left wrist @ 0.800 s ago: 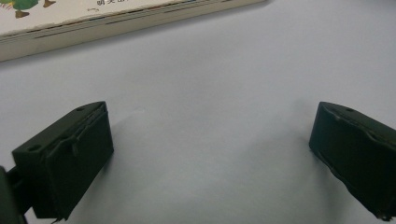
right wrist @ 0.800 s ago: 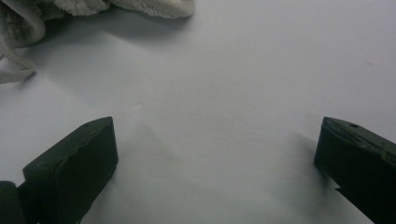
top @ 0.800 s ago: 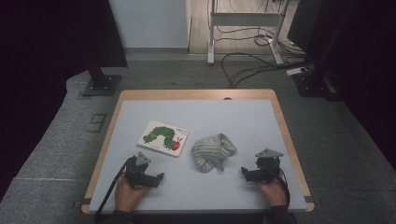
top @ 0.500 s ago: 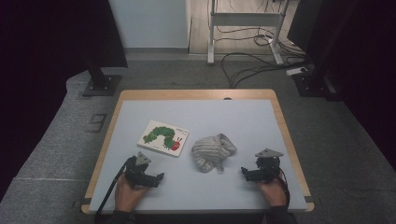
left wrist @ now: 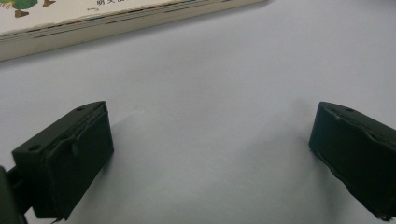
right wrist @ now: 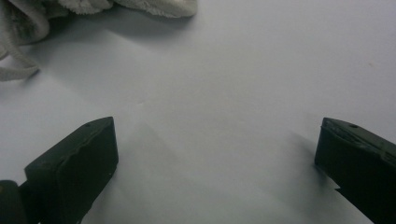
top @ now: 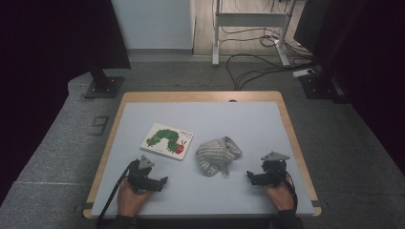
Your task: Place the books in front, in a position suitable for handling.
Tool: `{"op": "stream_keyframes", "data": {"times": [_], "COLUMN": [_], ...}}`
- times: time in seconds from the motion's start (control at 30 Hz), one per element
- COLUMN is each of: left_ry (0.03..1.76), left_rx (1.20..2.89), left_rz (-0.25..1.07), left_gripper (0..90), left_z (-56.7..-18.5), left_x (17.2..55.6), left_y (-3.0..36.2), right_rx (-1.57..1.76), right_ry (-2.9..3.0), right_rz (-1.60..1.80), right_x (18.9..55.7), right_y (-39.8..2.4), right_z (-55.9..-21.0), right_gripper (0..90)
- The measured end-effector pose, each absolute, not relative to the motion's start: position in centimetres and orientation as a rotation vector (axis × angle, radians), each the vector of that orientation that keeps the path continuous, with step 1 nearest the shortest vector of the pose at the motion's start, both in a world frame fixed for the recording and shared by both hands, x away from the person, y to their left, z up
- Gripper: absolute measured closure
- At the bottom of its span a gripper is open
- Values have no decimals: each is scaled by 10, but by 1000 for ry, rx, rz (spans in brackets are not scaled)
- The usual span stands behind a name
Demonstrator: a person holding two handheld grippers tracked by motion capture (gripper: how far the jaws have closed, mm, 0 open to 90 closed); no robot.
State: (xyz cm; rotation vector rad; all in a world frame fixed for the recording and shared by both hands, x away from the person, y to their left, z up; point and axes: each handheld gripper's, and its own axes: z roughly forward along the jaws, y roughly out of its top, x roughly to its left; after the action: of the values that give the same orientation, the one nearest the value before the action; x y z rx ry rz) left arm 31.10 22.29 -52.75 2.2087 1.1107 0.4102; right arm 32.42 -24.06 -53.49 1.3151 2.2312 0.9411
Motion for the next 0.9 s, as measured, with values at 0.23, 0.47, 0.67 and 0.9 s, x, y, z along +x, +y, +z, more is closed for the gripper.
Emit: {"op": "stream_keyframes", "data": {"times": [0.23,0.47,0.67,0.9], "left_ry": [1110,1110,1110,1110], "left_rx": [2209,2209,2210,2210], "left_rz": [410,410,410,411], "left_gripper": [0,0,0,0], "left_z": [-528,-528,-528,-528], "left_x": [311,311,311,311], "left_y": [223,223,223,223], "right_rx": [1238,1158,1095,1040], "right_ry": [2256,2296,2334,2367], "right_rz": [1008,1065,1081,1135], "right_x": [323,329,334,344], "right_y": [-235,-223,-211,-194], "right_z": [-522,-510,-502,-488], "right_gripper": [0,0,0,0]}}
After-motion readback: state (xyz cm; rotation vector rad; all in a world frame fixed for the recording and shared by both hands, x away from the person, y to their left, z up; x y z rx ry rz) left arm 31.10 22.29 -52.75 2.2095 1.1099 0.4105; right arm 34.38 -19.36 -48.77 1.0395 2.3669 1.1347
